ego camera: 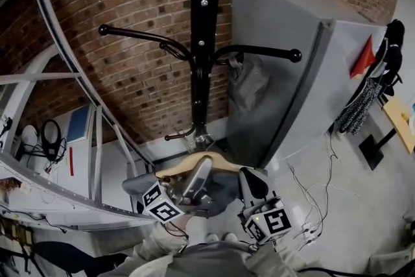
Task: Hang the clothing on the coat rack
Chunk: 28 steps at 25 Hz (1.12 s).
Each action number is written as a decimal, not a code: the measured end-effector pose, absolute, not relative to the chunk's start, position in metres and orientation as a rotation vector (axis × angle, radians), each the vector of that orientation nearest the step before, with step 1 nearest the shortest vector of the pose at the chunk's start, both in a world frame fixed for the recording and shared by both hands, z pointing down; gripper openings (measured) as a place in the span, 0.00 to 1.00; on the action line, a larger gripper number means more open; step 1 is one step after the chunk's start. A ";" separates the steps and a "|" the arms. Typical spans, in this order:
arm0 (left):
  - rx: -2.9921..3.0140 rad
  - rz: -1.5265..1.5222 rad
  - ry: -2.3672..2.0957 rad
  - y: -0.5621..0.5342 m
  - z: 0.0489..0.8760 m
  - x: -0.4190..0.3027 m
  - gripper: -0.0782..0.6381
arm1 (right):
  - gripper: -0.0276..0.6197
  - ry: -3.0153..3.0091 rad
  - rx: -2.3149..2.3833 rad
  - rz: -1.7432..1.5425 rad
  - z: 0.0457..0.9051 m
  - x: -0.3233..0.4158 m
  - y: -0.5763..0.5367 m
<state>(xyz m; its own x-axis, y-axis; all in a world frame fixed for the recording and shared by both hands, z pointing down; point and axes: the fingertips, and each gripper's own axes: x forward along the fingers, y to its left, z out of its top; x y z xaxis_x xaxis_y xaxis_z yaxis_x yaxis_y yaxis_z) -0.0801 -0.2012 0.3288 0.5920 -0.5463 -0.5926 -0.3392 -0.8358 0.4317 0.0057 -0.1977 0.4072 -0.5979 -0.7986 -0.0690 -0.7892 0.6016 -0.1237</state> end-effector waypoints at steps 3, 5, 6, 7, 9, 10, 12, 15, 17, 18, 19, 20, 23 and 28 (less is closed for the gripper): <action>2.568 -1.095 -0.724 -0.207 0.320 -0.079 0.26 | 0.08 2.701 -1.328 -0.097 0.401 0.006 -0.204; 2.579 -1.105 -0.727 -0.210 0.314 -0.079 0.26 | 0.08 2.702 -1.314 -0.087 0.399 0.005 -0.208; 2.585 -1.110 -0.729 -0.212 0.311 -0.080 0.26 | 0.08 2.702 -1.308 -0.082 0.397 0.004 -0.210; 2.592 -1.115 -0.731 -0.214 0.308 -0.080 0.26 | 0.08 2.701 -1.302 -0.076 0.396 0.004 -0.212; 2.607 -1.125 -0.735 -0.219 0.301 -0.081 0.26 | 0.08 2.697 -1.294 -0.064 0.392 0.005 -0.217; 2.612 -1.130 -0.738 -0.222 0.298 -0.082 0.26 | 0.08 2.695 -1.290 -0.058 0.391 0.005 -0.220; 2.618 -1.138 -0.744 -0.229 0.293 -0.084 0.26 | 0.08 2.691 -1.284 -0.048 0.389 0.005 -0.225; 2.618 -1.150 -0.752 -0.240 0.289 -0.087 0.26 | 0.08 2.684 -1.277 -0.038 0.387 0.005 -0.233; 2.611 -1.158 -0.754 -0.246 0.288 -0.089 0.26 | 0.08 2.679 -1.277 -0.033 0.386 0.006 -0.236; 2.609 -1.163 -0.754 -0.248 0.287 -0.090 0.26 | 0.08 2.676 -1.279 -0.030 0.385 0.007 -0.238; 2.608 -1.167 -0.753 -0.250 0.287 -0.091 0.25 | 0.08 2.672 -1.281 -0.027 0.384 0.008 -0.240; 2.608 -1.171 -0.750 -0.253 0.286 -0.091 0.26 | 0.08 2.668 -1.284 -0.025 0.383 0.010 -0.243; 2.599 -1.176 -0.741 -0.260 0.286 -0.091 0.25 | 0.08 2.660 -1.287 -0.023 0.382 0.011 -0.248; 2.580 -1.181 -0.747 -0.270 0.289 -0.094 0.25 | 0.08 2.663 -1.277 -0.028 0.383 0.009 -0.253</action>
<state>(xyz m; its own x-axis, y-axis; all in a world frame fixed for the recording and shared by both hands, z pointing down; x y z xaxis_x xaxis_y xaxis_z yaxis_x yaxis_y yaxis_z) -0.0937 -0.2704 0.2890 0.5512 -0.5256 -0.6480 -0.3599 -0.8505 0.3836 0.0090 -0.2530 0.3827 -0.6120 -0.7744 -0.1604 -0.7708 0.6295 -0.0977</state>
